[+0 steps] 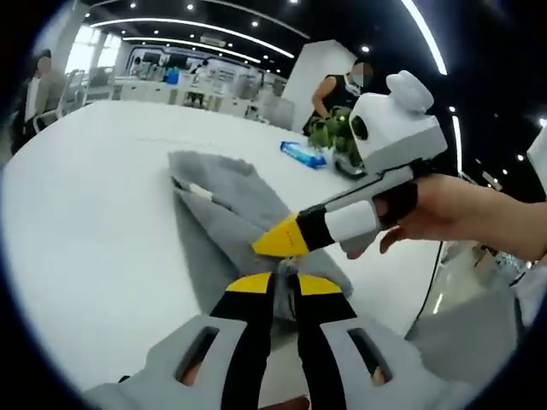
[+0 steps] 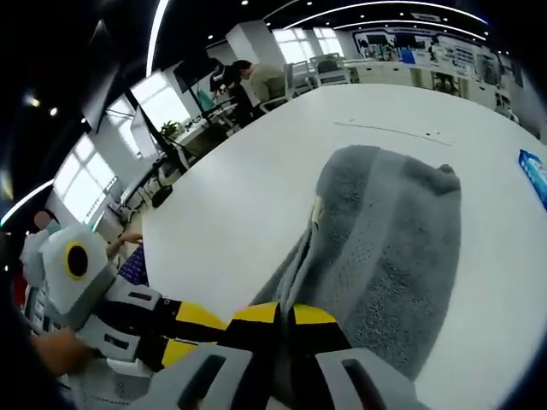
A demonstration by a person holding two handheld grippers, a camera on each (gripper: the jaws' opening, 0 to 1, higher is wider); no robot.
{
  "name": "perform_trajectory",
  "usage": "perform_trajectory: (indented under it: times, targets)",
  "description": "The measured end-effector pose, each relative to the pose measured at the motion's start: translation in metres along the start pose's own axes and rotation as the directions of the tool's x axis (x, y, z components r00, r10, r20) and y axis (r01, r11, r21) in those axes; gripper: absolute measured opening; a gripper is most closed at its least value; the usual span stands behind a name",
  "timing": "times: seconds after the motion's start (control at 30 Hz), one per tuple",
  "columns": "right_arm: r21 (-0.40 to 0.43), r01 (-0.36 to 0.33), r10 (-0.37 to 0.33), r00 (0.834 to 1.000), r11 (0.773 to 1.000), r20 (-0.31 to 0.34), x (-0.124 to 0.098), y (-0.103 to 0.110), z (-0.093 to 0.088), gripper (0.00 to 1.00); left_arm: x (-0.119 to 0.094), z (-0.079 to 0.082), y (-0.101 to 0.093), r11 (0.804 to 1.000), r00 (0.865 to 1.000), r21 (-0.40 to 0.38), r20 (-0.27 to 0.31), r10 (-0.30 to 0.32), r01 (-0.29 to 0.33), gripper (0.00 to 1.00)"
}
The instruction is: Open the folded towel by lifting each exposed corner and separating the folded layers until the towel lies flat within the target outline without major curled edges
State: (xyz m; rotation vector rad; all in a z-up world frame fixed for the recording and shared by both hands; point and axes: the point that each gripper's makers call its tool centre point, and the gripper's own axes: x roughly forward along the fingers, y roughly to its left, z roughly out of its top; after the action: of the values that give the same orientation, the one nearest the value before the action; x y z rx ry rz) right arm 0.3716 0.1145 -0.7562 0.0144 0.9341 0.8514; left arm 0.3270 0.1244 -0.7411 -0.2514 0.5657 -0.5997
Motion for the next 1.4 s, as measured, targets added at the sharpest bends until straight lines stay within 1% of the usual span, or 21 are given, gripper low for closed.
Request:
perform_trajectory:
  times: [0.17, 0.23, 0.27, 0.37, 0.43, 0.5, 0.53, 0.57, 0.6, 0.63, 0.67, 0.7, 0.73, 0.8, 0.9, 1.2, 1.4]
  targets:
    - [0.022, 0.011, -0.012, 1.0, 1.0, 0.017, -0.014, -0.009, 0.002, 0.0, 0.002, -0.005, -0.001, 1.0, 1.0, 0.017, -0.017, 0.005, -0.004, 0.09]
    - [0.007, 0.036, -0.036, 0.999, 0.999, 0.041, -0.019, -0.015, 0.006, 0.0, 0.003, -0.011, 0.004, 0.998, 0.998, 0.057, -0.047, 0.037, -0.034, 0.08]
    - [0.005, 0.043, -0.043, 0.998, 0.999, 0.046, -0.023, -0.019, 0.007, 0.0, 0.003, -0.012, 0.006, 0.997, 0.997, 0.062, -0.053, 0.048, -0.045, 0.08]
    - [0.035, 0.044, -0.046, 0.997, 0.998, 0.06, -0.031, -0.026, 0.01, 0.0, 0.005, -0.017, 0.009, 0.997, 0.995, 0.052, -0.077, 0.062, -0.058, 0.08]
    - [0.042, 0.054, -0.057, 0.996, 0.998, 0.066, -0.036, -0.031, 0.01, 0.0, 0.005, -0.023, 0.013, 0.995, 0.992, 0.061, -0.094, 0.084, -0.078, 0.09]
    - [0.041, 0.066, -0.069, 0.995, 0.997, 0.071, -0.04, -0.036, 0.01, 0.0, 0.004, -0.033, 0.021, 0.989, 0.982, 0.093, -0.141, 0.127, -0.115, 0.09]
    - [0.046, 0.074, -0.078, 0.994, 0.996, 0.075, -0.044, -0.039, 0.01, 0.0, 0.004, -0.044, 0.03, 0.984, 0.969, 0.1, -0.186, 0.163, -0.146, 0.09]
    - [0.052, 0.083, -0.087, 0.993, 0.995, 0.08, -0.048, -0.043, 0.01, 0.0, 0.003, -0.047, 0.032, 0.982, 0.963, 0.105, -0.205, 0.173, -0.154, 0.09]
    - [0.057, 0.088, -0.092, 0.992, 0.995, 0.083, -0.05, -0.046, 0.01, 0.0, 0.001, -0.057, 0.039, 0.976, 0.946, 0.131, -0.253, 0.202, -0.173, 0.08]
    - [0.065, 0.094, -0.1, 0.991, 0.993, 0.09, -0.054, -0.05, 0.01, 0.0, 0.001, -0.059, 0.042, 0.97, 0.938, 0.155, -0.265, 0.222, -0.186, 0.07]
    - [0.073, 0.099, -0.106, 0.99, 0.992, 0.093, -0.056, -0.053, 0.01, 0.0, 0.004, -0.054, 0.042, 0.966, 0.95, 0.193, -0.228, 0.214, -0.172, 0.06]
    - [0.079, 0.104, -0.111, 0.989, 0.991, 0.096, -0.059, -0.055, 0.009, 0.0, 0.005, -0.054, 0.039, 0.969, 0.954, 0.188, -0.22, 0.202, -0.161, 0.07]
    - [0.085, 0.111, -0.119, 0.988, 0.99, 0.098, -0.062, -0.059, 0.008, 0.0, 0.004, -0.056, 0.038, 0.97, 0.951, 0.178, -0.23, 0.207, -0.168, 0.07]
    - [0.095, 0.126, -0.135, 0.986, 0.987, 0.101, -0.067, -0.065, 0.006, 0.0, 0.004, -0.055, 0.039, 0.969, 0.953, 0.181, -0.224, 0.206, -0.167, 0.07]
    - [0.099, 0.138, -0.148, 0.983, 0.985, 0.106, -0.074, -0.072, 0.003, 0.0, 0.004, -0.054, 0.04, 0.974, 0.955, 0.151, -0.218, 0.201, -0.171, 0.07]
    - [0.098, 0.191, -0.201, 0.974, 0.977, 0.101, -0.091, -0.092, -0.007, 0.0, 0.003, -0.054, 0.041, 0.976, 0.958, 0.137, -0.211, 0.194, -0.168, 0.07]
    - [0.144, 0.217, -0.232, 0.968, 0.966, 0.095, -0.102, -0.105, -0.017, 0.0, 0.002, -0.055, 0.04, 0.979, 0.96, 0.117, -0.205, 0.189, -0.168, 0.07]
